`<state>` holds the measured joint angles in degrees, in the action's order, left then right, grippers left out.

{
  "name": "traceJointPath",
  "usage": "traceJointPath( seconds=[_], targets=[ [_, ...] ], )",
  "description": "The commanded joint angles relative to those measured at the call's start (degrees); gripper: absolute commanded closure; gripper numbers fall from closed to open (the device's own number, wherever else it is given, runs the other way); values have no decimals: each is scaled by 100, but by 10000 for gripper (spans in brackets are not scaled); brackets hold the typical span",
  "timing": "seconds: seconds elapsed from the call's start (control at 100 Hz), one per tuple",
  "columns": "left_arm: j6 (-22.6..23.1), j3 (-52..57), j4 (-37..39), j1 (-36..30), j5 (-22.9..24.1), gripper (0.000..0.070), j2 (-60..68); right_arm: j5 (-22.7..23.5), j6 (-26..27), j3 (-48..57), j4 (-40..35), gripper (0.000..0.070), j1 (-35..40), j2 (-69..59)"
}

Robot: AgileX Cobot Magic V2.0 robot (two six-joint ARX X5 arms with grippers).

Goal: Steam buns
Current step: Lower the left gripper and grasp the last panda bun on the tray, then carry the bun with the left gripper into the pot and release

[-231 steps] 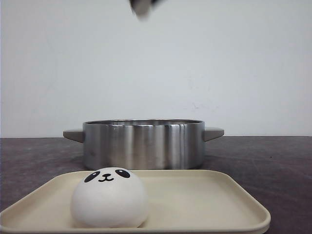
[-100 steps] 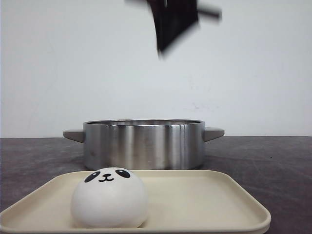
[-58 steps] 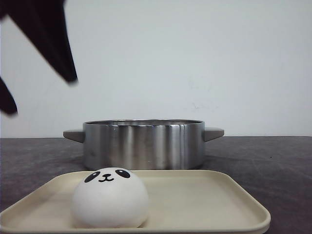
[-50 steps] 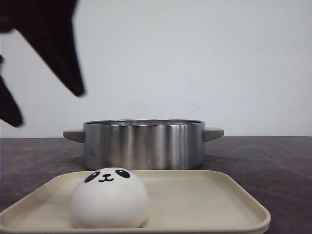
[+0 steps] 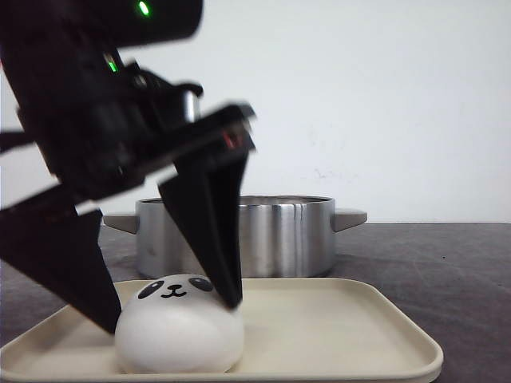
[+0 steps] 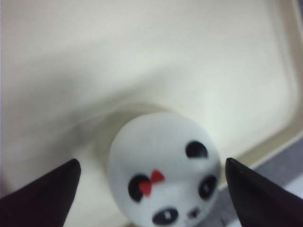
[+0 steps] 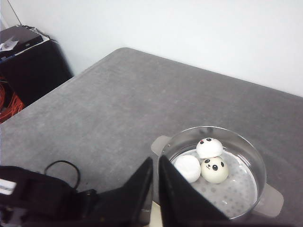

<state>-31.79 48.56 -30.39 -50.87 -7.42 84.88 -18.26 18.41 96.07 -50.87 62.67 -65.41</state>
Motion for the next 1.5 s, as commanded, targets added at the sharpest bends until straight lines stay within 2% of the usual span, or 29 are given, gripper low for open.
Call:
traceJointPath(
  seconds=[0.0, 0.2, 0.25, 0.33, 0.37, 0.38, 0.63, 0.72, 0.9, 1.11, 1.49],
  targets=[
    [-90, 87, 59, -87, 9, 108, 184, -20, 63, 103, -15, 685, 98, -15],
    [-184, 87, 44, -103, 9, 127, 476, -26, 63, 103, -221, 685, 98, 44],
    [-192, 87, 17, -107, 11, 233, 509, -31, 63, 103, -271, 685, 98, 50],
    [-188, 87, 11, -109, 22, 519, 516, -66, 63, 103, -321, 685, 98, 66],
    [-175, 87, 22, -127, 33, 689, 516, -144, 63, 103, -321, 685, 98, 68],
    [-162, 87, 24, -129, 33, 700, 516, -155, 63, 103, -321, 685, 98, 68],
    [52, 295, 46, -127, 44, 691, 208, -175, 61, 103, -317, 685, 98, 68],
    [306, 667, 103, -118, 332, 691, -101, -175, 63, 103, -308, 685, 98, 68],
    [1167, 1755, 516, 42, 1099, 691, -374, -330, 61, 101, -184, 685, 98, 68],
    [2354, 2350, 1290, 439, 1231, 691, -251, -452, 44, 101, -186, 685, 98, 66],
    [2326, 2350, 1375, 1167, 1211, 674, 796, -474, 42, 101, -203, 685, 98, 66]
  ],
)
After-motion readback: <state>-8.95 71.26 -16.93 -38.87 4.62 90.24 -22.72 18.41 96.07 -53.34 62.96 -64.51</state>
